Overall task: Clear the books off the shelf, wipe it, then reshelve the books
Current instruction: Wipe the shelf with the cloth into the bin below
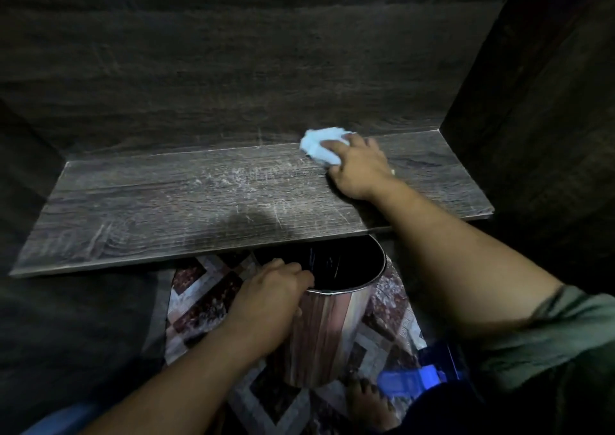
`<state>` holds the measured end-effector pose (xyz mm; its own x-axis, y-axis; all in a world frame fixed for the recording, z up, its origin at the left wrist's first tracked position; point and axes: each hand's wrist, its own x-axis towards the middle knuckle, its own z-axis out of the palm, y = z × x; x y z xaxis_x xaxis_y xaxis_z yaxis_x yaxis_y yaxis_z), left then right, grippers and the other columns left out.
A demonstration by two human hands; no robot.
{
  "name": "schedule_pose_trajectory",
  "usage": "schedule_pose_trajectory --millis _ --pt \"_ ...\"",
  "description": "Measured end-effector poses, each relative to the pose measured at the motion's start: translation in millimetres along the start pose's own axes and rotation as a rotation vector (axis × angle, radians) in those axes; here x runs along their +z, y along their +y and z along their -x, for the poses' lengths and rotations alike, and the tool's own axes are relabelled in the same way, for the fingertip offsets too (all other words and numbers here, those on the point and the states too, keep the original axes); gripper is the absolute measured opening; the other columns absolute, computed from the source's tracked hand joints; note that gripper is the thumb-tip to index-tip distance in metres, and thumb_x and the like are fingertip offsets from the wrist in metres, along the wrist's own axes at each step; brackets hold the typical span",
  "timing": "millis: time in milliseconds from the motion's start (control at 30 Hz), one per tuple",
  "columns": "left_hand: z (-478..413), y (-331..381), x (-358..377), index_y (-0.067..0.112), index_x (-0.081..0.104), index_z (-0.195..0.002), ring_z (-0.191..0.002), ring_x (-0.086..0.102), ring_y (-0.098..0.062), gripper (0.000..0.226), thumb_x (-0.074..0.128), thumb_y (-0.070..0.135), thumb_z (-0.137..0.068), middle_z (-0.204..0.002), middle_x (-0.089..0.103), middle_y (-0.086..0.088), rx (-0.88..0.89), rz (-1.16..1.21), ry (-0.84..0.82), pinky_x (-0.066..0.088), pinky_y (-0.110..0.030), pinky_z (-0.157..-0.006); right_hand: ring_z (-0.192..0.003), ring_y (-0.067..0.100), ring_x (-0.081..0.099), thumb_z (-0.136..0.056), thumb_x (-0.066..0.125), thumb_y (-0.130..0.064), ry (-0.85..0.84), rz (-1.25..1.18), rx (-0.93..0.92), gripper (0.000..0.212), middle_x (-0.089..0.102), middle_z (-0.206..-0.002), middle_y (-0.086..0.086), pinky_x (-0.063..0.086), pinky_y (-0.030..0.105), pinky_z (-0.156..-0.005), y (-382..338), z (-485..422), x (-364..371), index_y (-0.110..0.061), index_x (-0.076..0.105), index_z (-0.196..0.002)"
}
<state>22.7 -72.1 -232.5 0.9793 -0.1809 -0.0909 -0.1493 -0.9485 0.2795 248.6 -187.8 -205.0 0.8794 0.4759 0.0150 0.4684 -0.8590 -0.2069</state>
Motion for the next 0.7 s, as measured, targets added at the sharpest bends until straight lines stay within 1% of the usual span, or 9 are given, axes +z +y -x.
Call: schedule_pose_trajectory --millis 100,167,233,267,333,433,500,567,700 --pt "6.7 -4.2 -3.4 0.021 0.059 -0.109 -0.104 0.047 -0.017 0.031 0.069 0.017 -0.079 -0.104 0.056 0.006 -0.025 -0.01 -0.019 0.044 -0.031 -0.085 -0.123 0.024 0.05 -0.089 0.053 -0.024 -0.106 -0.227 -0.114 0.039 0.055 -0.136 0.004 0.038 0.029 -0.102 -25.9 4.2 -16.8 -0.037 0.061 -0.125" --pt "13.3 -8.5 -6.1 0.023 0.058 -0.11 -0.105 0.046 -0.015 0.03 0.066 0.017 -0.082 -0.105 0.055 0.007 -0.041 -0.017 -0.022 0.043 -0.029 -0.083 -0.115 0.027 0.056 -0.088 0.052 -0.024 0.089 -0.29 0.033 0.035 0.062 -0.126 0.003 0.046 0.033 -0.093 -35.4 4.7 -27.4 -0.034 0.065 -0.118" --pt "20.4 -14.9 -6.3 0.023 0.059 -0.11 -0.104 0.046 -0.015 0.029 0.066 0.016 -0.083 -0.104 0.055 0.007 -0.048 -0.02 -0.013 0.041 -0.028 -0.081 -0.117 0.034 0.049 -0.09 0.05 -0.03 0.348 -0.152 0.239 0.035 0.053 -0.129 0.007 0.043 0.041 -0.092 -41.2 3.3 -31.6 -0.031 0.06 -0.123" --pt "23.6 -18.4 -5.9 0.022 0.06 -0.109 -0.102 0.048 -0.017 0.029 0.067 0.015 -0.081 -0.102 0.056 0.005 -0.051 -0.007 -0.005 0.041 -0.028 -0.08 -0.12 0.036 0.044 -0.09 0.049 -0.032 0.357 -0.11 0.324 0.037 0.047 -0.133 0.009 0.041 0.044 -0.095 -44.8 1.9 -30.4 -0.029 0.057 -0.127" --pt "29.8 -25.1 -5.5 0.019 0.063 -0.105 -0.099 0.05 -0.019 0.03 0.07 0.012 -0.077 -0.098 0.058 0.003 -0.059 0.015 0.005 0.043 -0.03 -0.079 -0.126 0.037 0.036 -0.091 0.047 -0.034 0.181 -0.085 0.361 0.043 0.038 -0.14 0.011 0.035 0.047 -0.101 -54.5 -1.5 -21.2 -0.027 0.049 -0.135" --pt "37.0 -33.8 -8.0 0.018 0.063 -0.1 -0.096 0.051 -0.02 0.03 0.073 0.012 -0.072 -0.095 0.059 0.003 -0.075 0.017 0.011 0.045 -0.031 -0.076 -0.13 0.036 0.031 -0.093 0.045 -0.033 -0.03 -0.035 0.133 0.048 0.033 -0.144 0.014 0.031 0.044 -0.105 -70.5 -4.2 -1.7 -0.03 0.041 -0.141" --pt "40.9 -36.9 -10.7 0.017 0.062 -0.1 -0.097 0.05 -0.019 0.028 0.071 0.012 -0.074 -0.096 0.058 0.002 -0.086 0.011 0.011 0.043 -0.031 -0.076 -0.126 0.033 0.041 -0.093 0.046 -0.03 -0.096 -0.05 -0.008 0.044 0.044 -0.139 0.013 0.035 0.037 -0.101 -78.8 -5.4 -10.0 -0.03 0.05 -0.136" --pt "44.6 -38.7 -13.6 0.017 0.061 -0.102 -0.1 0.048 -0.019 0.025 0.068 0.012 -0.078 -0.098 0.057 0.002 -0.1 0.006 0.007 0.041 -0.03 -0.078 -0.112 0.029 0.056 -0.087 0.051 -0.032 -0.108 -0.152 0.027 0.038 0.06 -0.122 0.007 0.043 0.032 -0.087 -89.7 -5.8 -33.0 -0.029 0.063 -0.122" --pt "52.1 -39.7 -19.7 0.02 0.059 -0.107 -0.105 0.046 -0.017 0.025 0.064 0.016 -0.083 -0.105 0.056 0.004 -0.104 -0.021 0.019 0.035 -0.026 -0.081 -0.118 0.035 0.048 -0.091 0.045 -0.032 0.231 -0.07 0.133 0.037 0.051 -0.128 0.01 0.043 0.038 -0.089 -110.7 -11.0 -44.3 -0.027 0.059 -0.124"
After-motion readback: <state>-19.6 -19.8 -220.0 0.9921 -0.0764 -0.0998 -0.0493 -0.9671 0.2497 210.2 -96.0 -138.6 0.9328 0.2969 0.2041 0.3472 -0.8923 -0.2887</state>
